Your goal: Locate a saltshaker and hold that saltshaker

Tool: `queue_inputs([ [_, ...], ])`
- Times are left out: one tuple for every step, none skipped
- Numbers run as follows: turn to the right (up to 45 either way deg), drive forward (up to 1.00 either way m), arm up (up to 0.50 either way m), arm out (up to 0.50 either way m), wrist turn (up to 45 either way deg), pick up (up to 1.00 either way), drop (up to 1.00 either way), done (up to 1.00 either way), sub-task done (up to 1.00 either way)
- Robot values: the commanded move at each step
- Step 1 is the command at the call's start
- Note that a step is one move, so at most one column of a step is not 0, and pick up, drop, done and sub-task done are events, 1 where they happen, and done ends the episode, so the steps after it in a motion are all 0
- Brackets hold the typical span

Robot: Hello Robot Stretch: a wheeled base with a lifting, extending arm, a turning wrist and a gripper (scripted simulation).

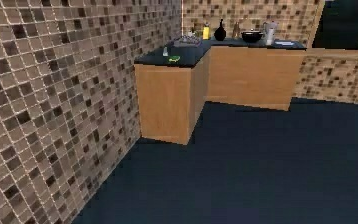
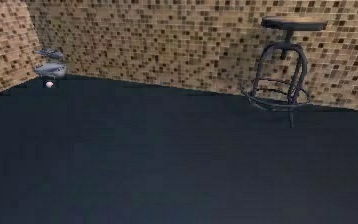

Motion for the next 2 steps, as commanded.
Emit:
queue_inputs([
  [0.0, 1.00, 0.00, 0.00, 0.0, 0.00, 0.00, 0.00, 0.00],
  [6.0, 0.00, 0.00, 0.00, 0.0, 0.00, 0.00, 0.00, 0.00],
])
